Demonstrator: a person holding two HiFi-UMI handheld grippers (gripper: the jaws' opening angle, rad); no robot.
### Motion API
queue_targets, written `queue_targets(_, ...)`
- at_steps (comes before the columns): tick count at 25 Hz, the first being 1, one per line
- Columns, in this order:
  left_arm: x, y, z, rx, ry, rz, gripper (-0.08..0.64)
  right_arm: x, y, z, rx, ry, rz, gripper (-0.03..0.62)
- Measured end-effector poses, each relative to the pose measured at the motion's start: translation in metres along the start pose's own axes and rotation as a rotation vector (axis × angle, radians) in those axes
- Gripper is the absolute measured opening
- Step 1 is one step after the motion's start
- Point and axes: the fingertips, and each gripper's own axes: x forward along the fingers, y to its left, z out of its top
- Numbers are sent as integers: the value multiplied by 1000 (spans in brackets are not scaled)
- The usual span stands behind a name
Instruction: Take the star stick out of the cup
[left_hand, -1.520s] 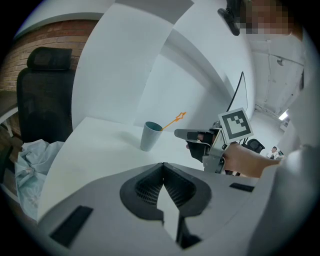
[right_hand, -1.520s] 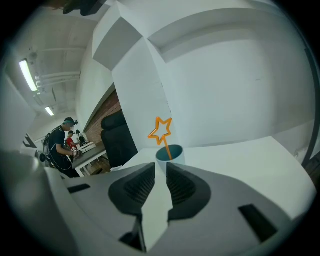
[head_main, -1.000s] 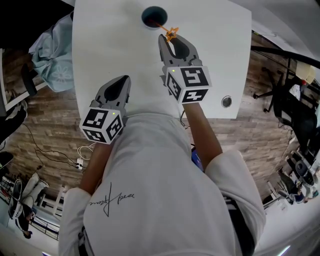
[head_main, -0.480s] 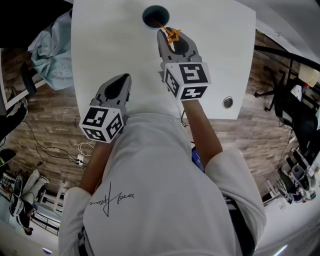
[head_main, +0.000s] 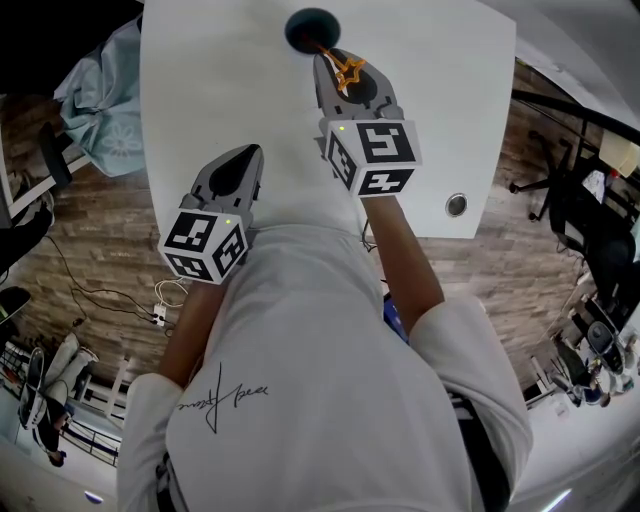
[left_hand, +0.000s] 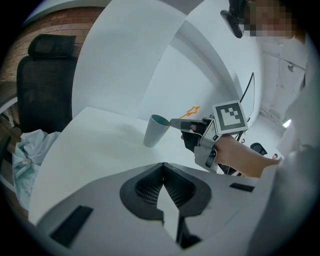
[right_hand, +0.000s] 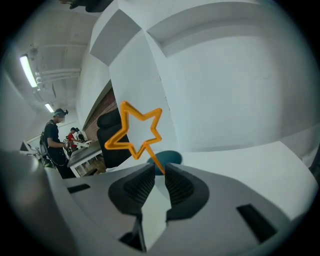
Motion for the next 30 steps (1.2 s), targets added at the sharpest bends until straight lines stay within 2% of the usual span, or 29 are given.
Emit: queue_targets(30, -8, 0, 4, -7, -35, 4, 8, -2, -3, 5, -40, 14, -49, 32)
